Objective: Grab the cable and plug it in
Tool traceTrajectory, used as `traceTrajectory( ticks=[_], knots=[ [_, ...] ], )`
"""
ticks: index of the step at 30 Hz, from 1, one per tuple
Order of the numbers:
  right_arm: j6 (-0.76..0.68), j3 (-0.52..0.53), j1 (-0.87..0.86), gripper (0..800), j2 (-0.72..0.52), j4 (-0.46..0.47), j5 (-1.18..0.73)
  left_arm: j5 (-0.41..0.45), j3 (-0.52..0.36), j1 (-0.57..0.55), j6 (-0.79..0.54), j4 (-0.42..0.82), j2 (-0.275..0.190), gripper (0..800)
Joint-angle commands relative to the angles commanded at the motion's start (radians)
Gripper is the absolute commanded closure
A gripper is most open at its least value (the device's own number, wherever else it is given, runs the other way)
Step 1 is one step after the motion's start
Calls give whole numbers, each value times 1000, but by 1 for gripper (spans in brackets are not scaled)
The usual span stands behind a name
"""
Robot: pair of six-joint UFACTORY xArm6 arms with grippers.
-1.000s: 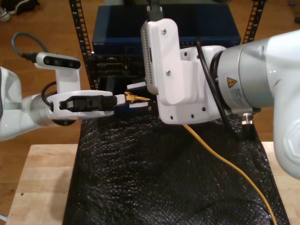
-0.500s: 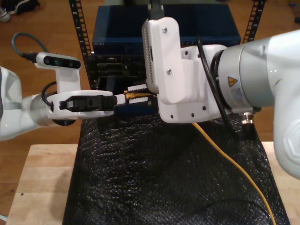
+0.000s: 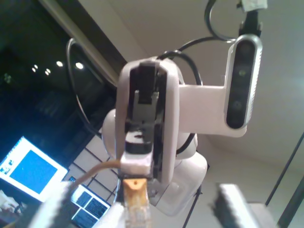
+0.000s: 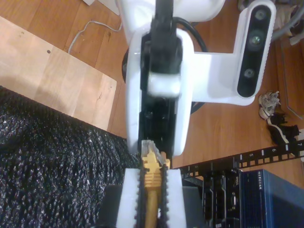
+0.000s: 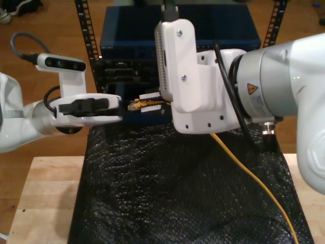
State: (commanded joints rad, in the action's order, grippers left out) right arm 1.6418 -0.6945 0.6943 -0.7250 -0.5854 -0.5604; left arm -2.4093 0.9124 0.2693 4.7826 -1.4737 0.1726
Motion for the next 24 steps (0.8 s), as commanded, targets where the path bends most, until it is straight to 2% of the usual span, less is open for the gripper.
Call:
traceTrajectory(
  ticks=[2, 8, 13, 18, 24],
  knots=[
    [0, 0, -2, 798, 2, 0, 0, 3, 0, 0, 0, -5, 0, 10],
    [-8, -20, -6, 798, 18, 0, 2, 60, 6, 8, 0, -11, -8, 8],
    [-46, -37, -20, 799, 35, 3, 0, 117, 12, 9, -2, -9, -34, 7],
    [-57, -37, -109, 799, 38, 0, -8, 163, 41, 14, -3, -6, -43, 5],
    [-66, -32, -138, 799, 49, 5, -29, 204, 83, 23, -17, -5, -58, 3]
  ],
)
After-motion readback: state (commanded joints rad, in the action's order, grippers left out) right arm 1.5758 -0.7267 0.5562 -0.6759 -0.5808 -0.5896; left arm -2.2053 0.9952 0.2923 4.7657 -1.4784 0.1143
